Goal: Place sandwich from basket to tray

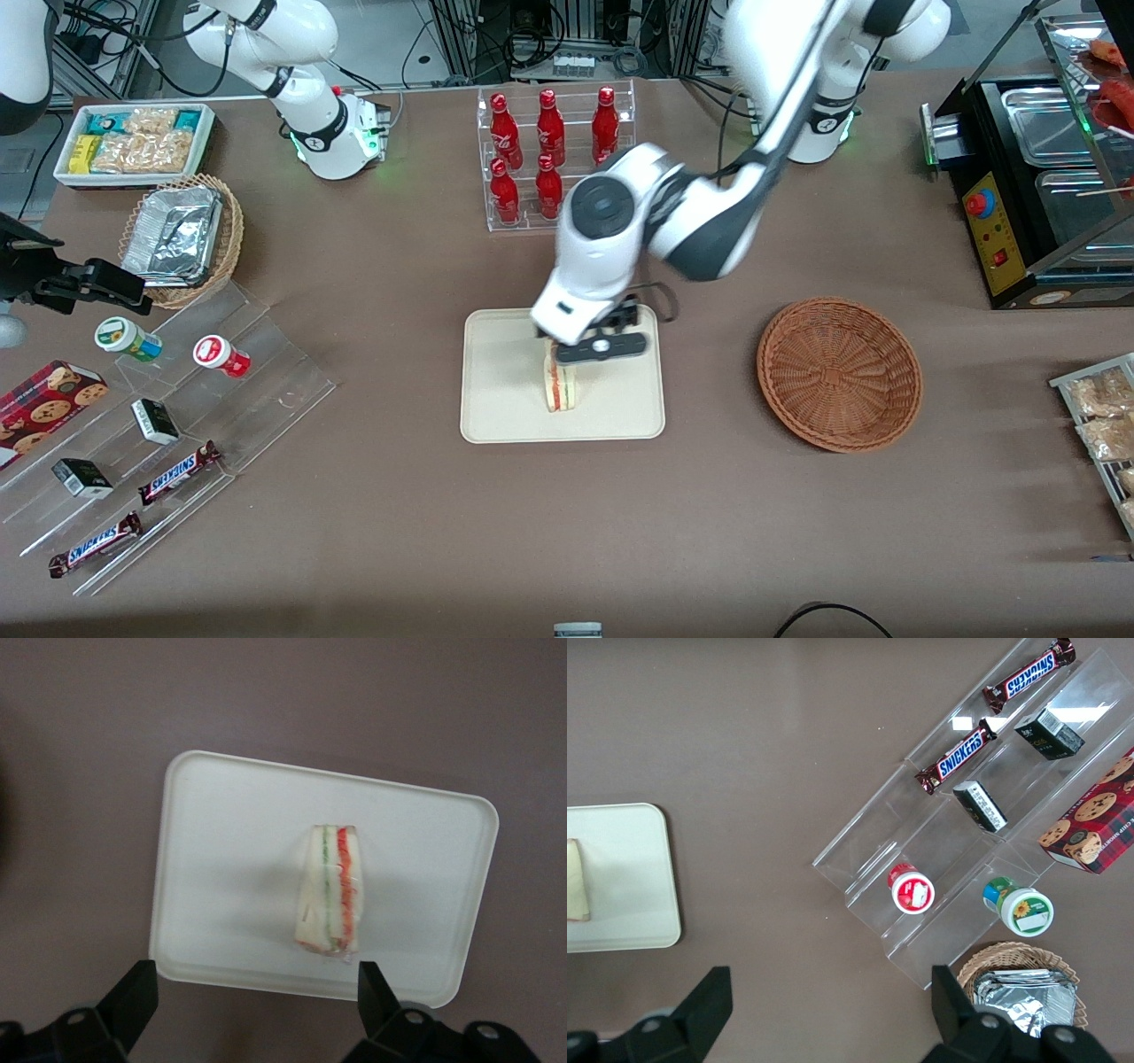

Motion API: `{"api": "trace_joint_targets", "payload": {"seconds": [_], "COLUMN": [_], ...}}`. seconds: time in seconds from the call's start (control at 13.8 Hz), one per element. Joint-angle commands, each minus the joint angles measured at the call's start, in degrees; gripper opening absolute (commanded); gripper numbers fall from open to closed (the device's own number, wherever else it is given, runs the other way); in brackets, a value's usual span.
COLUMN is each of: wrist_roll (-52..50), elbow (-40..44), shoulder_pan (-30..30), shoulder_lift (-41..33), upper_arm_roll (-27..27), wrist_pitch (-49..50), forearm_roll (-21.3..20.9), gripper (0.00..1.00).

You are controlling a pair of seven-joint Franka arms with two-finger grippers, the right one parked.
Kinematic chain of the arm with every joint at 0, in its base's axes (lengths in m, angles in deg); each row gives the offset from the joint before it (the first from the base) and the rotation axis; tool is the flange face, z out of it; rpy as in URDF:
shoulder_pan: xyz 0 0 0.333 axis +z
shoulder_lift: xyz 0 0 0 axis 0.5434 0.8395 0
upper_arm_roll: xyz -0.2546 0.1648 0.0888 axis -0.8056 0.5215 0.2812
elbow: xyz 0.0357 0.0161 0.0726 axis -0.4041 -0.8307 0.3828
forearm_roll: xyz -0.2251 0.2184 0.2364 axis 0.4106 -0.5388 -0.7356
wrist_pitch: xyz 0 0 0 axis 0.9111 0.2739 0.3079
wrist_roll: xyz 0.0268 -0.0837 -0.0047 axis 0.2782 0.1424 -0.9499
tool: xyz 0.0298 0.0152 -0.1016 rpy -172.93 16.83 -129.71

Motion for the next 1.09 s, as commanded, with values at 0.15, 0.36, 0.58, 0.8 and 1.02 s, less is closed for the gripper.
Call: {"api": "trace_joint_targets", "payload": {"seconds": [0.15,0.36,0.58,0.8,1.02], "wrist_roll": [1.21,4.09,14.54,25.69,34.32], "elbow": [-1.90,-1.99,-2.17,-4.61,-7.96], "shoulder_pan": [9.55,12.91,18.61,24.67,28.82], "shoulder_lift": [-11.80,-16.11,-18.93,-21.91,-25.09], "upper_arm_roll": [-0.31,1.35,1.80,1.72,1.80], "wrist_pitch": [14.23,22.49,26.73,28.23,28.05], "forearm_roll": [0.19,-4.36,-5.26,-5.00,-4.12], "gripper": [0.99,0.99,0.99,0.99,0.99]}}
